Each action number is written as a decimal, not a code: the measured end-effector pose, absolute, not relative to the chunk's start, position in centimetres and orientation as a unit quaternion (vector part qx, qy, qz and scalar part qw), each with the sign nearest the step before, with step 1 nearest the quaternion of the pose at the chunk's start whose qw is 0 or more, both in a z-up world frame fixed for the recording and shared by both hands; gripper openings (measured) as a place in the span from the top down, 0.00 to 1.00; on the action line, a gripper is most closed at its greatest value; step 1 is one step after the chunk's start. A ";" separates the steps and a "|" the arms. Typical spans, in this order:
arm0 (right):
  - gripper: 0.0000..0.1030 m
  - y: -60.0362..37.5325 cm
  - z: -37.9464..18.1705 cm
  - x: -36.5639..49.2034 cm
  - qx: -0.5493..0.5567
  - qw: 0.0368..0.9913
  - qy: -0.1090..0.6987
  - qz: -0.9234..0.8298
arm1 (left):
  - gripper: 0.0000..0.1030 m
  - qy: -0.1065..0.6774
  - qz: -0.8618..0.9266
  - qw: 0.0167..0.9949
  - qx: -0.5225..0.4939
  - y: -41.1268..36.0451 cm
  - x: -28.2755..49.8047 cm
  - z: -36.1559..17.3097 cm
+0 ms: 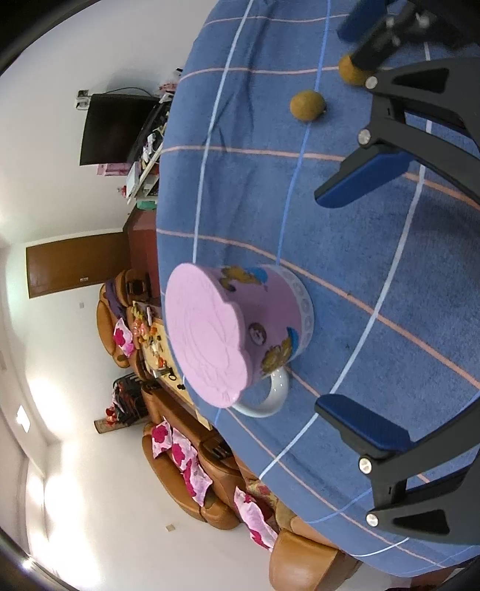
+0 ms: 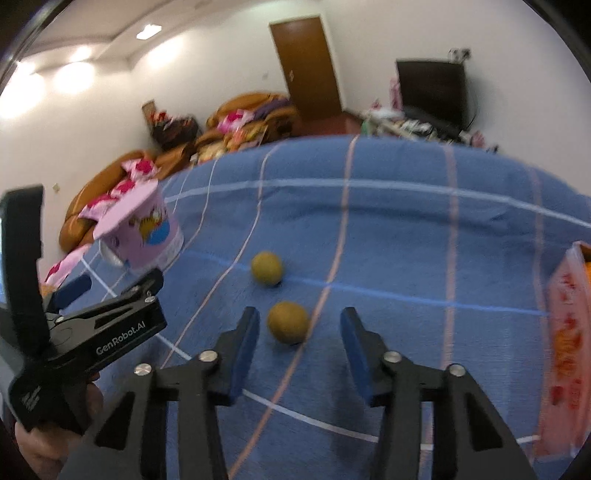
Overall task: Organize fruits
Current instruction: 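Grasp a yellow-brown fruit with the right tool while the left tool grasps the other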
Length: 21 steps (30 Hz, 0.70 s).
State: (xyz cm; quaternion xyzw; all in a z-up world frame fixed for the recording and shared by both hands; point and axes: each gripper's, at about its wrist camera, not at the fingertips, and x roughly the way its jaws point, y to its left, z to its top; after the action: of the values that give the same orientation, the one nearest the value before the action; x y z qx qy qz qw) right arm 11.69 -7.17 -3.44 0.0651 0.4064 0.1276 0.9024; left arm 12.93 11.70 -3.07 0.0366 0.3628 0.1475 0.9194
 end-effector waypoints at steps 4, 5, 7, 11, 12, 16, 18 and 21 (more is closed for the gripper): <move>0.57 -6.1 -4.0 12.4 0.059 0.892 0.426 0.141 | 0.00 0.360 0.141 0.921 0.048 11.0 13.1 -3.0; 0.59 -5.7 -4.0 12.4 0.050 0.892 0.426 0.141 | 0.00 0.361 0.140 0.921 0.049 11.0 13.1 -3.0; 0.67 -5.3 -4.0 12.2 0.037 0.893 0.428 0.137 | 0.00 0.362 0.138 0.921 0.050 10.9 13.0 -3.0; 0.73 -5.8 -4.0 12.1 0.055 0.891 0.428 0.140 | 0.00 0.360 0.126 0.923 0.044 10.9 12.9 -2.8; 0.73 -6.1 -3.9 12.2 0.062 0.892 0.425 0.138 | 0.00 0.360 0.123 0.924 0.043 10.8 12.9 -2.8; 0.73 -8.4 -2.9 11.3 0.098 0.909 0.386 0.126 | 0.00 0.351 0.089 0.932 0.023 10.8 12.7 -2.4; 0.73 -9.4 -1.8 10.7 0.088 0.929 0.348 0.087 | 0.01 0.350 0.055 0.935 0.008 10.4 12.5 -2.2; 0.73 -10.6 -0.6 9.8 0.060 0.951 0.301 0.029 | 0.05 0.359 0.008 0.933 0.002 8.8 12.7 -2.1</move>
State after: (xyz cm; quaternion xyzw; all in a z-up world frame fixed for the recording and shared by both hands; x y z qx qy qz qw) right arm 9.77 -10.63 -0.57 0.0600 0.3007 0.0290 0.9514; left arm 12.67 8.82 -2.12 0.0024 0.3585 0.0083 0.9335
